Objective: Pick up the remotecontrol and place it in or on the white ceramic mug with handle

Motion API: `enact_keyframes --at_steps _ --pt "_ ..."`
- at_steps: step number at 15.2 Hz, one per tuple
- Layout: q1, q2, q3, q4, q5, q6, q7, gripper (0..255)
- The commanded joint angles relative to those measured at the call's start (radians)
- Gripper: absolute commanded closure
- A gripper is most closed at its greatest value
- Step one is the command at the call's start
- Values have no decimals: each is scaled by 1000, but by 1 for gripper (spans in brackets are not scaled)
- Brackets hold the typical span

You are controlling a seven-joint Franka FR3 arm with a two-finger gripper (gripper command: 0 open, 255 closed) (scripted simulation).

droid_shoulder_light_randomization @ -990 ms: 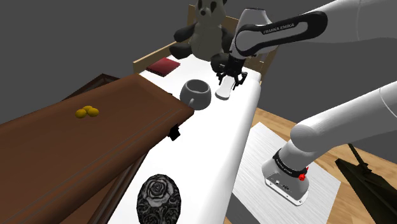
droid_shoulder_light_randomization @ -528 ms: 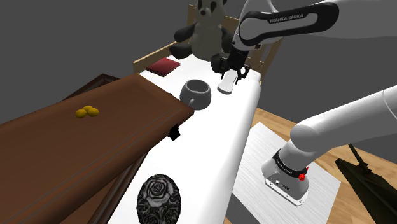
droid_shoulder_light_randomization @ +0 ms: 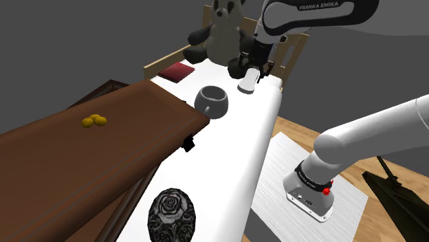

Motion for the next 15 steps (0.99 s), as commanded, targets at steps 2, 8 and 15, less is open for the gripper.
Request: enact_keyframes --at_steps 2,8,15 --pt "7 10 16 33 3 -22 24 255" --pt "47 114 127 147 10 -21 179 255" --pt "80 251 230 266 -26 -1 334 255"
